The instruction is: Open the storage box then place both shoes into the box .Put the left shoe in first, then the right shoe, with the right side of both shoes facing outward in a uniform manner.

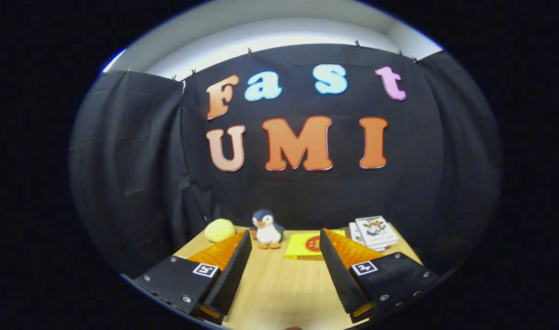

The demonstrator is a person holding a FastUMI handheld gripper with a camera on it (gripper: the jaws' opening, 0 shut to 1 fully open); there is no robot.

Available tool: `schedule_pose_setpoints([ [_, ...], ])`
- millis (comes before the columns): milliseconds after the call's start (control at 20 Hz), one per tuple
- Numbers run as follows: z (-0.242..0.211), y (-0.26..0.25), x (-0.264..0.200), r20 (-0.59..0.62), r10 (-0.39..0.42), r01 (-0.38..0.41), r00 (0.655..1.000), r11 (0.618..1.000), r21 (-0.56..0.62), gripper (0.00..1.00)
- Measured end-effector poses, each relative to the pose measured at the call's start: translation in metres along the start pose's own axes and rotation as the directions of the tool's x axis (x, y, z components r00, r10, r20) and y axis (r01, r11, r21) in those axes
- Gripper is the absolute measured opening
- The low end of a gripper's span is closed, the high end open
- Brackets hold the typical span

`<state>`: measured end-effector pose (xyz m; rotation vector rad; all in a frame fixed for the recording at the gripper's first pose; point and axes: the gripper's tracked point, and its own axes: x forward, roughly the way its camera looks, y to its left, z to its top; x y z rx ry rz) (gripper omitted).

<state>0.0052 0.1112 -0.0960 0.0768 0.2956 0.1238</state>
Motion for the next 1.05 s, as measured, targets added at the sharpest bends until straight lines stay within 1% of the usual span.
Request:
schedule_pose_setpoints([
  [50,0.011,-0.019,-0.005,0.032,-0.020,0.021,0.999,1.000,-0.015,0.90],
  [200,0.036,-0.061,-0.020,0.116,-0.063,0.066,0.991,0.998,-0.023,0.96],
  [450,0.055,-0.102,-0.038,0.203,-0.079,0.086,0.976,0.996,-0.026,0.97],
  [700,0.064,-0.111,-0.044,0.276,-0.074,0.087,0.958,0.996,-0.033,0.97],
  [850,0.066,-0.107,-0.046,0.286,-0.060,0.074,0.956,0.996,-0.039,0.97],
  [1050,0.069,-0.104,-0.046,0.297,-0.067,0.087,0.952,0.995,-0.053,0.97],
])
